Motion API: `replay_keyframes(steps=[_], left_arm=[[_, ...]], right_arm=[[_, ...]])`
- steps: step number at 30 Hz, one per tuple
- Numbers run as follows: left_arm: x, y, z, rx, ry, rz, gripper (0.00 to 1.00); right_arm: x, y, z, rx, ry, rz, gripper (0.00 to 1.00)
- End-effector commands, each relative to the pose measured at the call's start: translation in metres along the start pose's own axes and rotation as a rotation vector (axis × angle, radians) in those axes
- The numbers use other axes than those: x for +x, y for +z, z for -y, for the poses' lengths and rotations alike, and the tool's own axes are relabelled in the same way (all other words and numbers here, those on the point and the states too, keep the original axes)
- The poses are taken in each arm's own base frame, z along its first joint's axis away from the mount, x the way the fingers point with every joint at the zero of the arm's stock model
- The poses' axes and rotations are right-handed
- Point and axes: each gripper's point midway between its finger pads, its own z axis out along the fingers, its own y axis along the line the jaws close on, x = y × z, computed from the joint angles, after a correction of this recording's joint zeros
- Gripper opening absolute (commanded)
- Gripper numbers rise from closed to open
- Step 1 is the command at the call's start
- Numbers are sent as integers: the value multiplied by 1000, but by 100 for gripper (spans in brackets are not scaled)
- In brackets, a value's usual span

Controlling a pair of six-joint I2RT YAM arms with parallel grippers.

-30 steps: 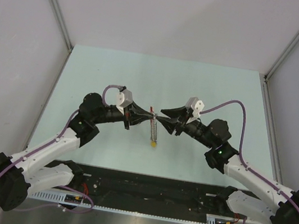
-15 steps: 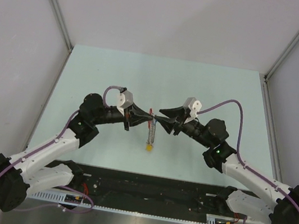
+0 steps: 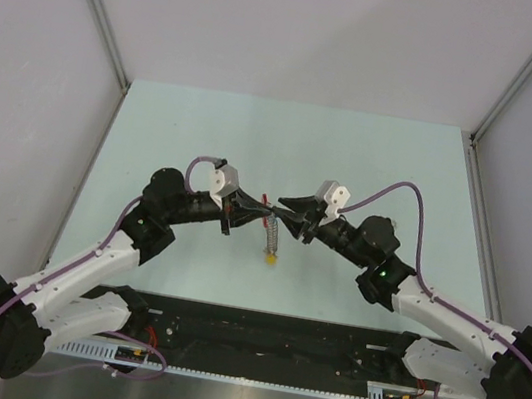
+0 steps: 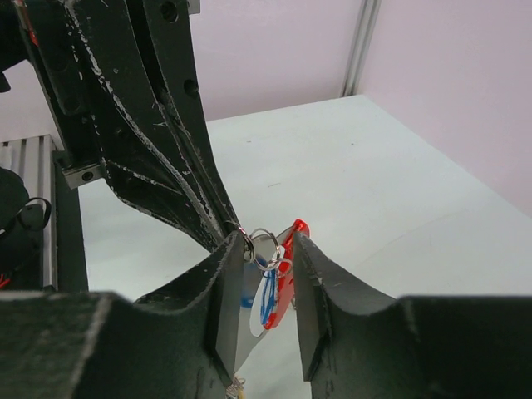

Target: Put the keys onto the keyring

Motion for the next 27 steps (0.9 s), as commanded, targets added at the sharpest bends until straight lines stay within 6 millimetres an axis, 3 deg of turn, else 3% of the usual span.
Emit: replay_keyframes(steps=[1, 10, 17, 20, 21, 25, 27], left_arm=[[-33, 0, 6, 13, 87, 75, 0], [-35, -1, 6, 2, 92, 74, 0], [-33, -2, 3, -20, 89, 58, 0], [-34, -3, 3, -31, 87, 56, 1], [-35, -4, 1, -46, 88, 59, 4], [-35, -10, -8, -93, 168, 34, 34], [-34, -12, -12, -114, 191, 17, 39]], right_arm=[[-5, 5, 7, 44, -58, 13, 31], [5, 10, 7, 92, -118, -34, 24], [2, 14, 9, 143, -174, -42, 0], [-1, 15, 5, 141, -191, -38, 0], [-2, 14, 5, 159, -197, -39, 0], [-6, 12, 0, 154, -206, -34, 0], [-8, 12, 0, 152, -212, -34, 0]])
